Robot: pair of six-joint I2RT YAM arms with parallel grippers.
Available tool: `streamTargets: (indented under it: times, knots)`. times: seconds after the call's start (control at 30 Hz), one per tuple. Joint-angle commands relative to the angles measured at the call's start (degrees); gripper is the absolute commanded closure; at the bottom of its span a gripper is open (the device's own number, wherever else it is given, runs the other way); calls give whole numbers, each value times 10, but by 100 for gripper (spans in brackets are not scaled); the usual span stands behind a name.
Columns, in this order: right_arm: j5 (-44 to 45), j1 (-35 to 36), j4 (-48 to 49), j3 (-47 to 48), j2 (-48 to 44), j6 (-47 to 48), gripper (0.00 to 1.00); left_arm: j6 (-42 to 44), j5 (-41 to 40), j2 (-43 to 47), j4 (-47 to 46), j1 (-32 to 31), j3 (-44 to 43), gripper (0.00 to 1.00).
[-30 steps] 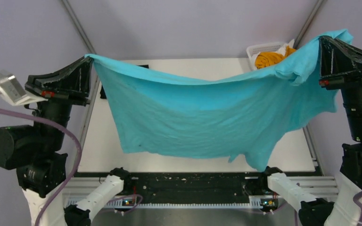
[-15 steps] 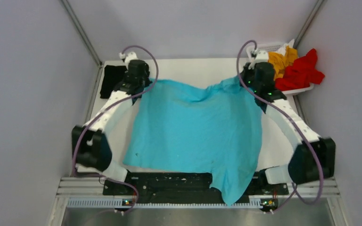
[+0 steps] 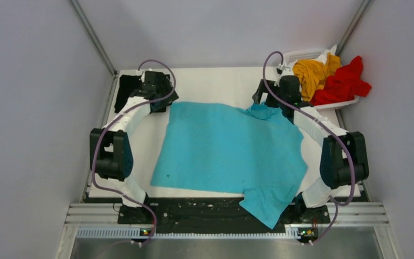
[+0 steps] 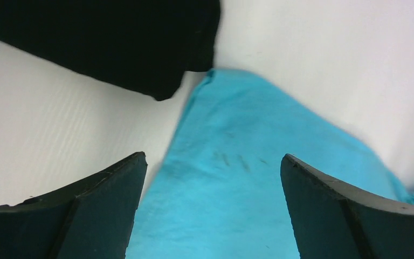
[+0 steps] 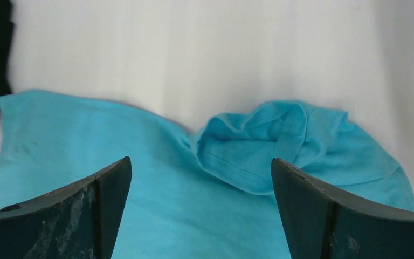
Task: Fold and stack the t-shirts
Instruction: Flatten out the tshirt
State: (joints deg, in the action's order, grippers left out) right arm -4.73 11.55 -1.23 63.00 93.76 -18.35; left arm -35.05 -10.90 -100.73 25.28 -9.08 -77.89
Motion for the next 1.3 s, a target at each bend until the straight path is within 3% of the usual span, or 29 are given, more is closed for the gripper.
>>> streamTargets:
  times: [0.0,0.3,0.57,0.87,1.03,1.27]
  knots:
    - [-48,-2,22,-28,-56,-32,1,-7,113,43,-44,-4,21,1]
    - [-85,9,39,-74,-13,-69,1,-18,236,41,-90,-38,106,1]
    - [-46,15,48,-61,47,-72,1,-21,232,35,-101,-39,171,1]
    - [12,15,111,-14,128,-67,1,-8,204,-11,-63,-35,177,1]
    - [38,15,152,48,187,-69,1,8,168,-19,-29,-26,179,1]
    - [100,15,196,247,301,-32,1,26,152,-17,-7,-14,179,1]
